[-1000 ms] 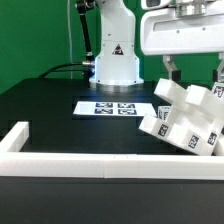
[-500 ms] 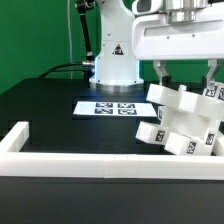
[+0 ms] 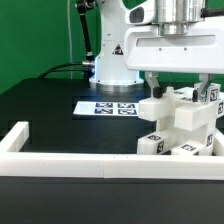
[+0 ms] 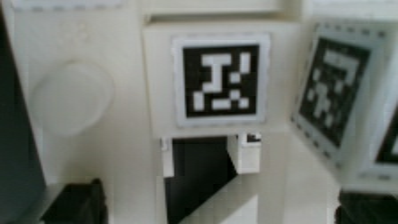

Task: Assemble chair

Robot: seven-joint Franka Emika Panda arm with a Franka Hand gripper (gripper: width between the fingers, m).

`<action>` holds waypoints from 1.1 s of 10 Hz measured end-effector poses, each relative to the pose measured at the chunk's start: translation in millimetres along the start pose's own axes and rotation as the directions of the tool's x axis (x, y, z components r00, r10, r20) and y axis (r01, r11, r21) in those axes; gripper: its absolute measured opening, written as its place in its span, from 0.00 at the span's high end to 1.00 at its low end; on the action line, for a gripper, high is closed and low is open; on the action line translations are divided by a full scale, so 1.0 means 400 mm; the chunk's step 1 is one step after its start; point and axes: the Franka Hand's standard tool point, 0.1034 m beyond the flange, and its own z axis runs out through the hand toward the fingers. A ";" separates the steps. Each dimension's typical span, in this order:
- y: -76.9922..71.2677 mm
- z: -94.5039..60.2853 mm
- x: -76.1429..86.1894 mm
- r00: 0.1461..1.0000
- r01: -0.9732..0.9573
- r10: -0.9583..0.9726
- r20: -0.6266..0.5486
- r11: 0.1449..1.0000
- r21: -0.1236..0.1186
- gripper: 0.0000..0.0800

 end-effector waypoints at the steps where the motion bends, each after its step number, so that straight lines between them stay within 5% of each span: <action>1: 0.003 -0.001 0.003 1.000 0.001 -0.001 0.000 1.000 -0.001 0.19; 3: 0.013 -0.007 0.017 1.000 0.016 -0.016 -0.004 1.000 -0.002 0.19; 5: 0.018 -0.063 0.022 0.999 0.038 -0.038 0.002 0.999 0.019 0.19; 7: 0.039 -0.125 -0.009 0.999 0.044 -0.044 0.002 0.998 0.054 0.19; 10: 0.083 -0.138 -0.101 0.999 0.043 -0.043 0.005 0.996 0.072 0.19; 11: 0.083 -0.140 -0.104 0.999 0.041 -0.042 0.006 0.996 0.074 0.19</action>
Offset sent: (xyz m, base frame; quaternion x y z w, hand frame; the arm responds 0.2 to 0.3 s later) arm -0.0027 -0.0126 0.0244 0.0169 -0.0266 -0.0456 0.9985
